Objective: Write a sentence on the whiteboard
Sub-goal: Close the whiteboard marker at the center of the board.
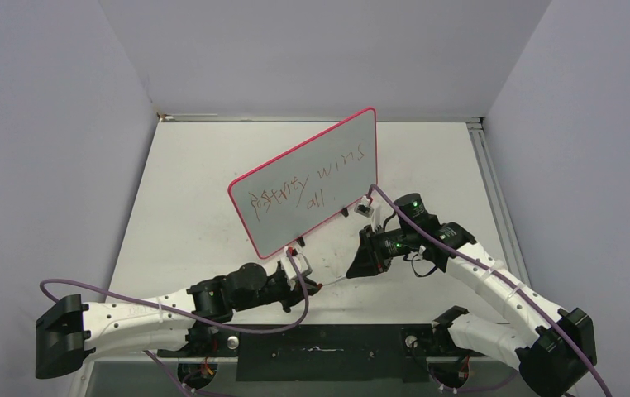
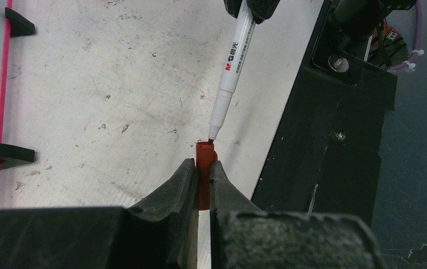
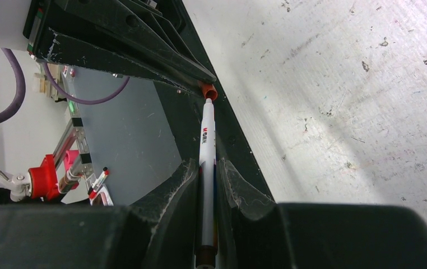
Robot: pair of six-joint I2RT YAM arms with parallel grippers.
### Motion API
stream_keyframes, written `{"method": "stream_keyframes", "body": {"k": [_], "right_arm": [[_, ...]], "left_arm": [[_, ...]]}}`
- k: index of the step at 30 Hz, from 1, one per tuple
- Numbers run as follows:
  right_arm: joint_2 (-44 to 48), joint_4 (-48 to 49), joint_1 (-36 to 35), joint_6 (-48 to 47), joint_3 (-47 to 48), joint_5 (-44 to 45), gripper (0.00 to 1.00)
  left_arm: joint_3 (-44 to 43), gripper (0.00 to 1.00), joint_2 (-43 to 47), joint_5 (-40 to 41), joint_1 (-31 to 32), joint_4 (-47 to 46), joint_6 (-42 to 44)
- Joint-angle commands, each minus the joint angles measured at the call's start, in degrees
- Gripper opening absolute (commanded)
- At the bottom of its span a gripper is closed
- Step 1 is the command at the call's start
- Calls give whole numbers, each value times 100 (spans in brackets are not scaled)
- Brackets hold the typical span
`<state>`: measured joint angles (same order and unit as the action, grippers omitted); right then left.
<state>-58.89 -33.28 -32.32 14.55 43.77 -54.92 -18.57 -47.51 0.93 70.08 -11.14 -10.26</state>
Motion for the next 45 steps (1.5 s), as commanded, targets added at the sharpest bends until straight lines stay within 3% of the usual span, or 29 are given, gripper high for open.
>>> {"method": "stream_keyframes", "body": {"k": [1,23,30,36,40,45], "right_arm": [[-46,243,-44,-42,167,-249,5],[-340,578,-307,124,-3,-508,5],[-368,714,-370,257,-73,-1022,5],[-480,836,-732,376,-97,-1000,5],[-501,1144,-911,562,-128,-883,5],[-318,2205,-953,1227,-541,-918,5]], "left_arm": [[-46,0,82,-93,18,-398,33],[-333,0,549,-180,450,102,72],[-394,0,669,25,550,191,144],[-897,0,594,-92,550,499,361],[-1387,0,374,-352,550,949,583],[-1593,0,305,-311,550,1105,711]]}}
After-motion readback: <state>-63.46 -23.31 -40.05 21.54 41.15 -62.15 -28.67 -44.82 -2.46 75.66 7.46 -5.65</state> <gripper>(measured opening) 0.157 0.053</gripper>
